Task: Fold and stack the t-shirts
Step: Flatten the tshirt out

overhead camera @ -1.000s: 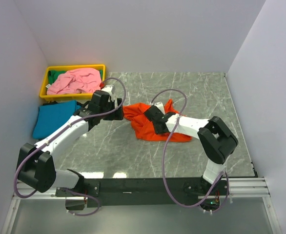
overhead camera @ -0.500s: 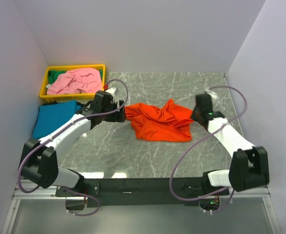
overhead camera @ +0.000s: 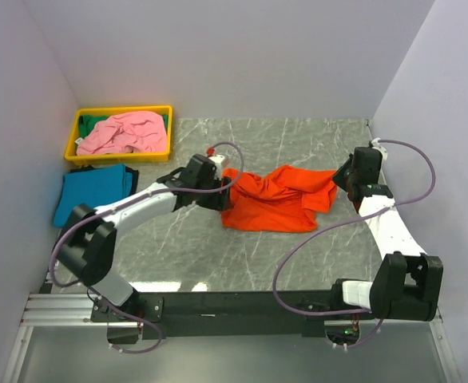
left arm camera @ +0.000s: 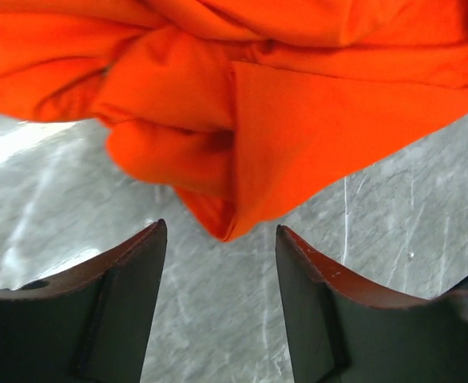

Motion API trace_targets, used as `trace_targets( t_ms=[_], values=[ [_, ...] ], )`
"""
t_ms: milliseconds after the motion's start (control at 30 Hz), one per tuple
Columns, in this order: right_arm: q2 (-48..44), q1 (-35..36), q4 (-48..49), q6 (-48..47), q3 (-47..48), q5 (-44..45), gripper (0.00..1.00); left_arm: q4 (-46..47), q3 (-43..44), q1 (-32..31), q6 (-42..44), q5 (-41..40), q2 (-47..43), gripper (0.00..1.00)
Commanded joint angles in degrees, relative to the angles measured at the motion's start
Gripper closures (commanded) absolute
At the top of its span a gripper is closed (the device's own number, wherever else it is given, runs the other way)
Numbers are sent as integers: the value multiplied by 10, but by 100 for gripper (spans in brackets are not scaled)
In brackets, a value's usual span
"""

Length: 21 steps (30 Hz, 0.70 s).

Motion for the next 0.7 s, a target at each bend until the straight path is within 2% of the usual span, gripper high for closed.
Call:
trace_targets(
  t_ms=[0,33,133,367,667],
  values=[
    [3,-2,23,-13,20,-27,100,2,57,-28,6,-18,35,39],
    [3,-4,23,-15,19,-28,100,-2,66,-33,7,-23,54,43],
    [2,-5,24,-22,10,-30,100,-21,108,-47,5,-34,99,46],
    [-9,-17,33,-32,-8,-39,100,-31,159,-59,-1,-50,163,44],
    [-8,-36,47,-37,-28,-62,100,-34,202,-69,-1,-43,220,46]
  ],
)
